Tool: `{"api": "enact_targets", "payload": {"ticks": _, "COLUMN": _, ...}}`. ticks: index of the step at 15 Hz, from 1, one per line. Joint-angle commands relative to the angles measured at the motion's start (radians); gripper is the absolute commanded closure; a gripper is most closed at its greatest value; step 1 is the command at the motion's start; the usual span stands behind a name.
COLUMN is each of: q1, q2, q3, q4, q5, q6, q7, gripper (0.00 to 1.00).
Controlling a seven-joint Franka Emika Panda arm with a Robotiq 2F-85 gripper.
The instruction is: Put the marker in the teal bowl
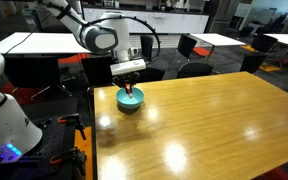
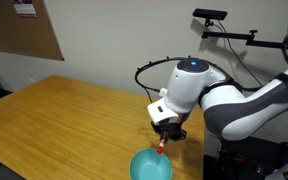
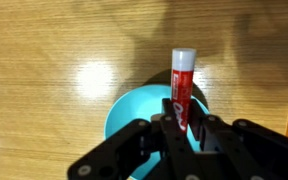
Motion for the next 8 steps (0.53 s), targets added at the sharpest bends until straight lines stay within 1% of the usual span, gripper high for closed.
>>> {"api": "enact_targets", "payload": {"ticks": 1, "q1": 0.024, "q2": 0.017, "q3": 0.014, "q4": 0.041, "q5": -0.010, "q6": -0.056, "q7": 0.008, "gripper": 0.95}}
{"api": "enact_targets", "payload": {"ticks": 8, "q1": 0.056, "q2": 0.066, "q3": 0.043, "q4": 0.088, "q5": 0.011, "q6": -0.074, "q7": -0.040, "gripper": 0.95}}
